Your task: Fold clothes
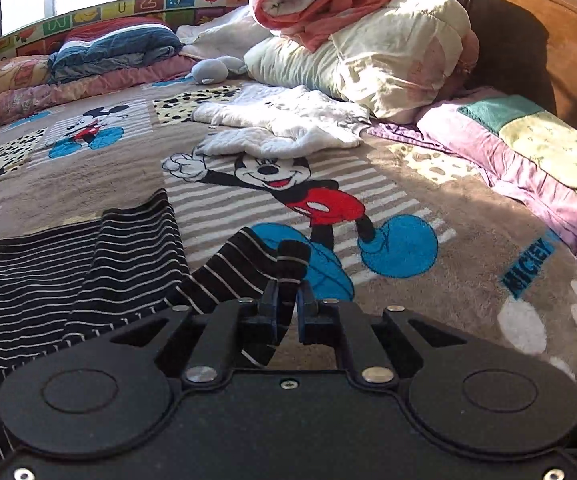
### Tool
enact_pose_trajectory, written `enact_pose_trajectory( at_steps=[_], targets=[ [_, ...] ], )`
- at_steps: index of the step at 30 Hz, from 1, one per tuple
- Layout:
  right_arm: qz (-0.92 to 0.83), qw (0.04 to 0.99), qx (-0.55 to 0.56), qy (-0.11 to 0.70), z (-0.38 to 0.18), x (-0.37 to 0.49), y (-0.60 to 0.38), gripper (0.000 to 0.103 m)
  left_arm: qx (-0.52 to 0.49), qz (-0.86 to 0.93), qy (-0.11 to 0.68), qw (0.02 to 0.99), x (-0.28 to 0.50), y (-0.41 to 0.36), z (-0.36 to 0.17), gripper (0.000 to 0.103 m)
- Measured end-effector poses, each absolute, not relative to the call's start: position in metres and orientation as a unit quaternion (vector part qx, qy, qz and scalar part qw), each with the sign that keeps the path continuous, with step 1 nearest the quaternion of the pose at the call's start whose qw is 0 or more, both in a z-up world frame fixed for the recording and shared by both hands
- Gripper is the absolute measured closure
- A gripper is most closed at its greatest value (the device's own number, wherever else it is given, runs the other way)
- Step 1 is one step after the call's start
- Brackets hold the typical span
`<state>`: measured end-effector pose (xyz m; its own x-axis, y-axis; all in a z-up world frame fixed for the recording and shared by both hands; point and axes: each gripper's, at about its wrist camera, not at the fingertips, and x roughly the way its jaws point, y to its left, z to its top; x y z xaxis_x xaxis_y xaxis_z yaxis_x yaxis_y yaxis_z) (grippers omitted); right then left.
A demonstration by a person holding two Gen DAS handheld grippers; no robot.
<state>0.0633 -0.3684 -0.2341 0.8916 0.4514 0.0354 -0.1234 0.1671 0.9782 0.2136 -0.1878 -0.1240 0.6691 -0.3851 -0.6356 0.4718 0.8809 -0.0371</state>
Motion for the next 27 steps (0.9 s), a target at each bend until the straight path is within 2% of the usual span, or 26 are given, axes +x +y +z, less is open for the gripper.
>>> enact_pose_trajectory(
  at_steps=[1,2,4,8,13,17,20,27],
  targets=[
    [0.191,0.753,0.616,0.133,-0.234,0.064,-0.369,0.004,0.061,-0.240,0.332,0.910,0.209,-0.185,-0.126,0.075],
    [0.190,0.753,0.616,0.134,-0.235,0.064,-0.369,0.004,0.056,-0.244,0.333,0.909,0.204,-0.183,-0.128,0.070],
    [0.189,0.755,0.613,0.135,-0.234,0.064,-0.369,0.004,0.046,-0.253,0.333,0.907,0.195,-0.177,-0.131,0.070],
    [0.187,0.763,0.602,0.141,-0.232,0.066,-0.366,0.004,-0.012,-0.217,0.306,0.927,0.176,-0.122,-0.105,0.070],
    [0.198,0.776,0.577,0.162,-0.226,0.073,-0.350,0.006,-0.149,-0.105,0.275,0.944,0.140,0.010,-0.081,0.070],
    [0.196,0.787,0.552,0.193,-0.225,0.085,-0.334,0.011,-0.227,-0.047,0.278,0.932,0.108,0.092,-0.088,0.069],
    [0.188,0.785,0.554,0.204,-0.228,0.094,-0.327,0.013,-0.235,-0.035,0.291,0.927,0.088,0.112,-0.100,0.061],
    [0.170,0.778,0.555,0.239,-0.222,0.125,-0.325,0.013,-0.152,-0.065,0.314,0.935,0.070,0.085,-0.125,0.061]
  ],
)
